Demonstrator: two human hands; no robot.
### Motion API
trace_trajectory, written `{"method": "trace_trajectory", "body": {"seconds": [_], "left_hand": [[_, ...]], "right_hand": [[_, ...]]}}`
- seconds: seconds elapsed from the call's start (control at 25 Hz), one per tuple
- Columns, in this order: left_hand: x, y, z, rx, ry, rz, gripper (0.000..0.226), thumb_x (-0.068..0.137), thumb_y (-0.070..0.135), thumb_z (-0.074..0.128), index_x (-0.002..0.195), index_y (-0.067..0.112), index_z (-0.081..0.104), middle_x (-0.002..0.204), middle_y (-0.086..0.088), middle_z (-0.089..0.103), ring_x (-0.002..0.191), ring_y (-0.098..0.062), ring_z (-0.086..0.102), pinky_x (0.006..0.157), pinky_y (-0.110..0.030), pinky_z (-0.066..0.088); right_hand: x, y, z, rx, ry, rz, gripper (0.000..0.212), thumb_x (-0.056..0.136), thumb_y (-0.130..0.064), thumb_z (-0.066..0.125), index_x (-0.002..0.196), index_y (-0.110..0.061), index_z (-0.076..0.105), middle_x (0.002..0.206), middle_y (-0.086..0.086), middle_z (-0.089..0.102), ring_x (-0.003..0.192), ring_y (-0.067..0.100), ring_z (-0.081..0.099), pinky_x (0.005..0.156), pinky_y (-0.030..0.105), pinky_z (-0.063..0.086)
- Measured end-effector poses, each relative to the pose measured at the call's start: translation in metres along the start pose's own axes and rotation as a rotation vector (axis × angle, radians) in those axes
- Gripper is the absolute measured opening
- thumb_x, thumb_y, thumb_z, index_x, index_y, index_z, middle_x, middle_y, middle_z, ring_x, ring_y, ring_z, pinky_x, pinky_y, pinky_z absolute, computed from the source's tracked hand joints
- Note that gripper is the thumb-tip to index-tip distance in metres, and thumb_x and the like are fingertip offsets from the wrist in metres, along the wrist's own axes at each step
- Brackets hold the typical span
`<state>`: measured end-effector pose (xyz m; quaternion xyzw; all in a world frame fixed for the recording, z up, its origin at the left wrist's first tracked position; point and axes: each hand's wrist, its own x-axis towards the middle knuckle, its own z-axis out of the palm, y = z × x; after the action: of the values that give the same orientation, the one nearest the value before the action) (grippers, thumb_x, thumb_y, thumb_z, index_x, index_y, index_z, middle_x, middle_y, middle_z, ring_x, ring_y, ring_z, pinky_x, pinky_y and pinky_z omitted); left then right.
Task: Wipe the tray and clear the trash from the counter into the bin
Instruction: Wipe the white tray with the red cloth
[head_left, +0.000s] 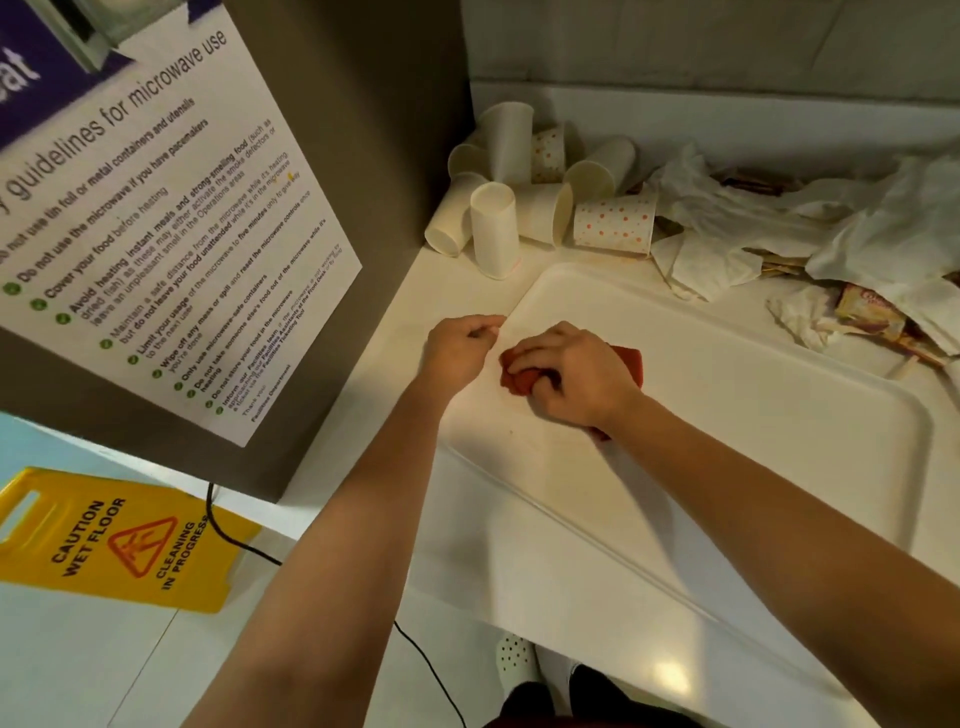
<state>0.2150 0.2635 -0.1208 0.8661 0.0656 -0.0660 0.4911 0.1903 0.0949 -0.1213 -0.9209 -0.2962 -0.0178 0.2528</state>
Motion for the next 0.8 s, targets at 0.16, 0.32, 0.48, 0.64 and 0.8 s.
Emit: {"method": "trace_trajectory", "body": {"seconds": [0.16, 0.32, 0.48, 0.64, 0.8], "left_hand": [[-0.049, -0.027, -0.026, 0.247, 0.103, 0.161, 0.024, 0.092, 0.018, 0.054, 0.109, 0.013, 0.070, 0.105, -0.005, 0.070, 0.099, -0.019, 0.064, 0.089, -0.024, 0.047], [-0.085, -0.053, -0.037, 0.413, 0.181, 0.367, 0.035, 0.092, 0.030, 0.044, 0.112, 0.015, 0.069, 0.094, -0.004, 0.073, 0.086, -0.021, 0.067, 0.074, -0.027, 0.052], [-0.090, -0.053, -0.027, 0.431, 0.262, 0.373, 0.047, 0.091, 0.037, 0.030, 0.107, 0.014, 0.068, 0.069, -0.005, 0.069, 0.064, -0.028, 0.063, 0.064, -0.037, 0.050], [-0.086, -0.051, -0.029, 0.450, 0.264, 0.347, 0.039, 0.092, 0.030, 0.035, 0.104, 0.010, 0.067, 0.064, -0.007, 0.065, 0.064, -0.034, 0.061, 0.069, -0.037, 0.043], [-0.091, -0.051, -0.027, 0.412, 0.222, 0.339, 0.041, 0.091, 0.033, 0.034, 0.107, 0.013, 0.066, 0.066, -0.006, 0.066, 0.068, -0.032, 0.062, 0.074, -0.041, 0.049]], "right_hand": [[-0.004, 0.002, 0.001, -0.027, 0.096, 0.166, 0.047, 0.083, -0.024, 0.046, 0.129, -0.017, 0.054, 0.123, 0.008, 0.058, 0.107, 0.030, 0.053, 0.090, 0.043, 0.047], [-0.001, -0.007, 0.003, -0.026, 0.057, 0.274, 0.047, 0.090, -0.018, 0.048, 0.136, -0.014, 0.045, 0.130, 0.008, 0.055, 0.116, 0.030, 0.047, 0.098, 0.040, 0.041], [-0.011, -0.033, 0.009, 0.029, 0.012, 0.195, 0.046, 0.083, -0.010, 0.050, 0.128, -0.020, 0.057, 0.124, 0.001, 0.061, 0.108, 0.028, 0.051, 0.094, 0.034, 0.043], [-0.022, -0.060, 0.010, 0.121, -0.074, 0.065, 0.041, 0.072, -0.006, 0.057, 0.106, -0.025, 0.071, 0.111, -0.007, 0.068, 0.097, 0.021, 0.055, 0.089, 0.027, 0.042], [-0.044, -0.045, 0.008, 0.195, -0.073, -0.011, 0.036, 0.067, -0.010, 0.053, 0.094, -0.019, 0.075, 0.093, -0.004, 0.072, 0.087, 0.017, 0.059, 0.084, 0.026, 0.047]]}}
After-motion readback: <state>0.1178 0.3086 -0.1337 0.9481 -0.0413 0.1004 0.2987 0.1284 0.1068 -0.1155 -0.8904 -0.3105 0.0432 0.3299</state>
